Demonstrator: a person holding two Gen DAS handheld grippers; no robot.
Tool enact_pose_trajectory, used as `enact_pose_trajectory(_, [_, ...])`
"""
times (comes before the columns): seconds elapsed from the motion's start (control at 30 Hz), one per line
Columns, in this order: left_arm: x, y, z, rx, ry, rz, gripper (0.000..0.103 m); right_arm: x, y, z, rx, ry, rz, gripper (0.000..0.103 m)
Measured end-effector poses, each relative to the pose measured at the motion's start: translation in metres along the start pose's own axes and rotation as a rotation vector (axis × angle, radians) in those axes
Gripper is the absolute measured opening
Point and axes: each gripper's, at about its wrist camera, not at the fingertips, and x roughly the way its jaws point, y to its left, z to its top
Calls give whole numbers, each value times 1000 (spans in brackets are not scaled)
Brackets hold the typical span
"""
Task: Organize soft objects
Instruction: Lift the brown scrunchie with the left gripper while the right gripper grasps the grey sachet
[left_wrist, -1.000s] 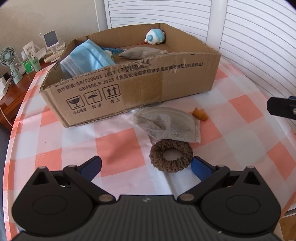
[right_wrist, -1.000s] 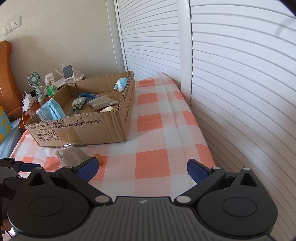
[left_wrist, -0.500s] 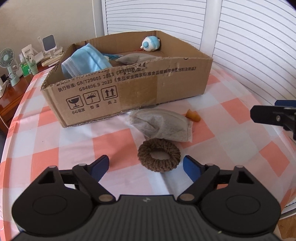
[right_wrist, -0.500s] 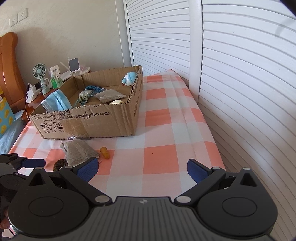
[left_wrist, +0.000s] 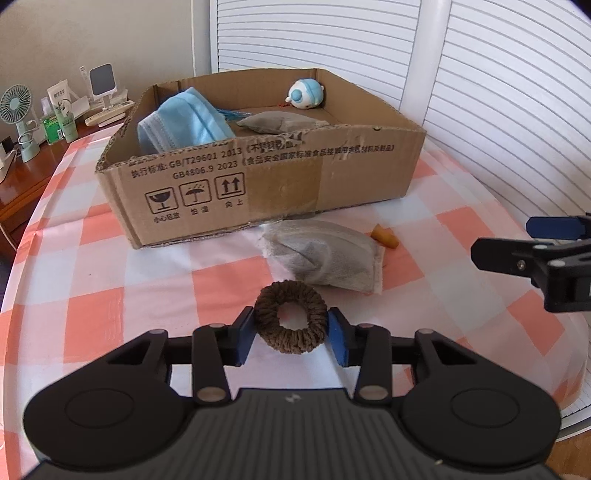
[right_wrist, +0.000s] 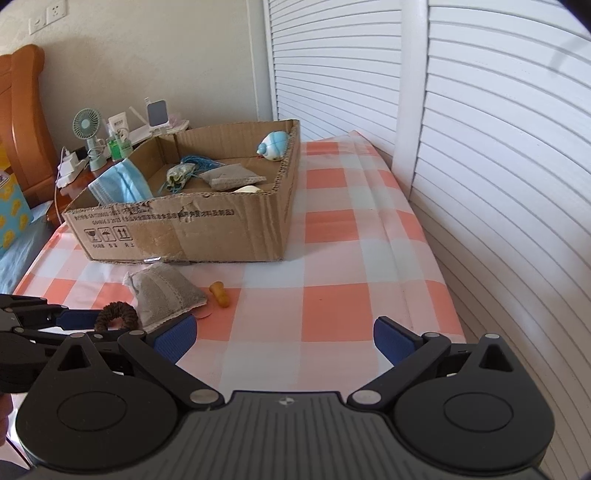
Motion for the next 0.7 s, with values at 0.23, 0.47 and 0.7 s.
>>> enact_pose_trajectory(0.23, [-7, 33, -6, -47, 4, 96, 41, 8, 22, 1, -88, 4, 93, 103])
enact_pose_trajectory(0.47, [-12, 64, -12, -118, -4, 130, 41, 23, 53, 10, -238, 13, 279, 103])
enact_pose_trajectory(0.7, [-14, 76, -14, -155, -12, 124, 41, 55, 89, 30, -430, 49, 372, 103])
